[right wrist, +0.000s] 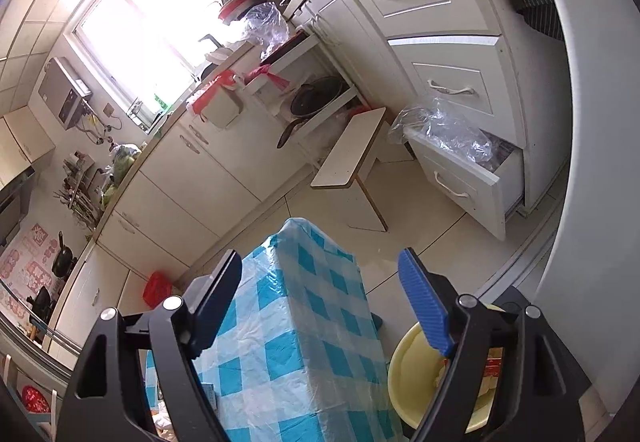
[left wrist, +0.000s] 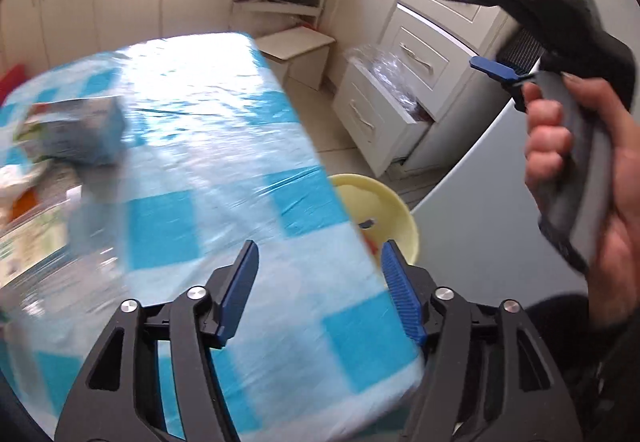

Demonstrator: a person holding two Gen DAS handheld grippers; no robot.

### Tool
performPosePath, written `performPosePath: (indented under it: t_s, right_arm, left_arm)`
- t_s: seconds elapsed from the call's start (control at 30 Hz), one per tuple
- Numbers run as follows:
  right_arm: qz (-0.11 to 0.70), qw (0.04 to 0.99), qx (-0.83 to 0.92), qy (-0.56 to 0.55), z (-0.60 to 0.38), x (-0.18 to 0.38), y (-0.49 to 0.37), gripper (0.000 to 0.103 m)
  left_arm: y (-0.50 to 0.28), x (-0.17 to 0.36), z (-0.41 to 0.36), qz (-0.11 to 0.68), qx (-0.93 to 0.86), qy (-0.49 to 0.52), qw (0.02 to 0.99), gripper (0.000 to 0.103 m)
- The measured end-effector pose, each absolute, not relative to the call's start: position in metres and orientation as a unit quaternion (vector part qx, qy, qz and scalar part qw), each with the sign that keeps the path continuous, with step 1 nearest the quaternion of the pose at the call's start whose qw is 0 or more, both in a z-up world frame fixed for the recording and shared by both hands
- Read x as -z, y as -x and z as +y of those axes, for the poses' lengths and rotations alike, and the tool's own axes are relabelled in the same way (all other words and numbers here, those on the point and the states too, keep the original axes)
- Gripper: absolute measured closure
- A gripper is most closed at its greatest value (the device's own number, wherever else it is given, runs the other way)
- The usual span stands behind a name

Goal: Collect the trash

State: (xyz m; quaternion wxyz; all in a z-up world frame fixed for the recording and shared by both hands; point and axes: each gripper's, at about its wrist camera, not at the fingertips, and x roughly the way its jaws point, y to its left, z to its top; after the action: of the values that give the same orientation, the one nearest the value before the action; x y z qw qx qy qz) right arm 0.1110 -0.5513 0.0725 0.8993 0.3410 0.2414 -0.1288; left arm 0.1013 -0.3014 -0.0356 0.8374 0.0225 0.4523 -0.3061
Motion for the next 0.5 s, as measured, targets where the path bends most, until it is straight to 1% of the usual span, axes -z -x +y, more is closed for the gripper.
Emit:
performPosePath:
  t_s: [0.03,0.13,0.27,0.33,0.5]
  right_arm:
    - [0.246,0.901,0.126,-0.335,-0.545,-0.072,-0.114,0.024]
    - [0.260,0.905,0.119,-0.316,-0.529,-0.069,-0.121,0.022]
    - [0.277,0.909,0.113,-0.290,-0.507,-0.064,-0.126,0.019]
    - [0.281,0.911,0.115,-0.279,-0.498,-0.062,-0.127,0.018]
    - [0.286,0.918,0.115,-0.250,-0.473,-0.059,-0.119,0.015]
  left_arm:
    - [-0.095,0.033,-0.287,0.446,0.296,-0.028,0.844,0.036]
    - [-0.084,0.032,-0.247,0.444,0.261,-0.032,0.856,0.032]
    - [-0.072,0.033,-0.204,0.448,0.226,-0.029,0.864,0.029]
    - [-0.064,0.031,-0.186,0.444,0.213,-0.033,0.870,0.026]
    - [-0.052,0.023,-0.152,0.436,0.192,-0.019,0.879,0.022]
